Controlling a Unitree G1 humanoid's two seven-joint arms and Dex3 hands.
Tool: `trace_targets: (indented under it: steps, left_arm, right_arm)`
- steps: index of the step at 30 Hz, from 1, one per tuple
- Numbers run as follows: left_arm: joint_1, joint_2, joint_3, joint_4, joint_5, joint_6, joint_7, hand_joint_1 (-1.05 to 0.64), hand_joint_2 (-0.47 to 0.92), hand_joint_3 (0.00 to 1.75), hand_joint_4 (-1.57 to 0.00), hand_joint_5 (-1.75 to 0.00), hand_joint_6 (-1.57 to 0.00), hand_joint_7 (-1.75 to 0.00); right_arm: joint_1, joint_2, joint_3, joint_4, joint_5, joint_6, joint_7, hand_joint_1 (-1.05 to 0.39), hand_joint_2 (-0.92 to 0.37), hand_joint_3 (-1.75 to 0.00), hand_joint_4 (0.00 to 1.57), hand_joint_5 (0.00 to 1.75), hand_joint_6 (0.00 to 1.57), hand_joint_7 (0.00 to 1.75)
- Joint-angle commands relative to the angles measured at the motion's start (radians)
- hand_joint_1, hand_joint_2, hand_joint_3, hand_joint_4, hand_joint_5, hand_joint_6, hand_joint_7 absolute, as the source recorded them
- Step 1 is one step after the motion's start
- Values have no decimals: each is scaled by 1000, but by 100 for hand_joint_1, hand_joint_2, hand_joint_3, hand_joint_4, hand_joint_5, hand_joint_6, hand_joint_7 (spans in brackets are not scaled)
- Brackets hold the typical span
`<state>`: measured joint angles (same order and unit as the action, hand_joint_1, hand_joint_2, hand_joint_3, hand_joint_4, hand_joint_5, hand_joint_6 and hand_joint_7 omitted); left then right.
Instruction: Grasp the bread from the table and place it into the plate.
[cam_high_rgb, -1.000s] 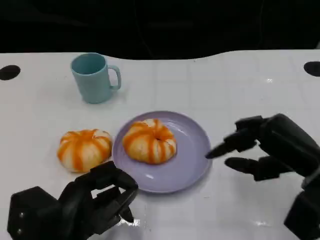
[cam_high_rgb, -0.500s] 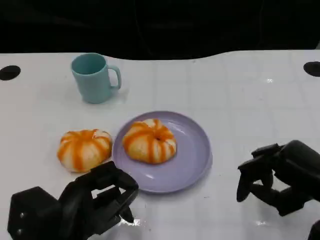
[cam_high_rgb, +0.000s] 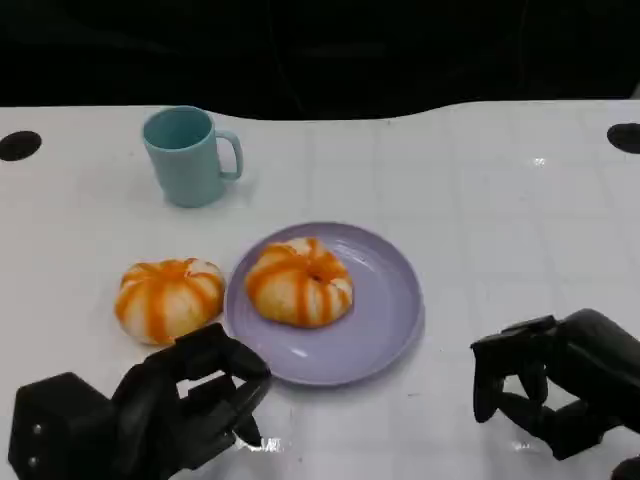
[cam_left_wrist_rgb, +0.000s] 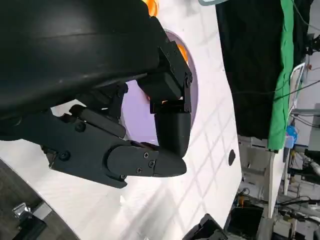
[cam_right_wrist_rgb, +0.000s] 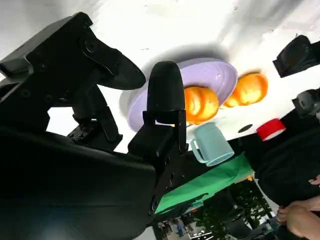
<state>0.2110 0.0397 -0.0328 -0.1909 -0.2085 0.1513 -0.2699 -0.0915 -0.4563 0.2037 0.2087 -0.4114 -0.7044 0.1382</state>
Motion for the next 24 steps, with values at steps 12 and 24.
trace_targets:
  steps: [12, 24]
  left_arm:
    - [-16, 19, 12, 38, -6, -34, -13, -51, 87, 37, -72, -175, -73, -138]
    - [-25, 19, 17, 56, -14, -35, -16, -50, 86, 36, -73, -175, -72, -140]
  right_arm:
    - [-29, 8, 6, 90, -15, -44, -26, -19, -39, -125, 89, 175, 68, 147]
    - [-50, 8, 14, 114, -44, -57, -36, -20, -38, -123, 90, 175, 73, 140]
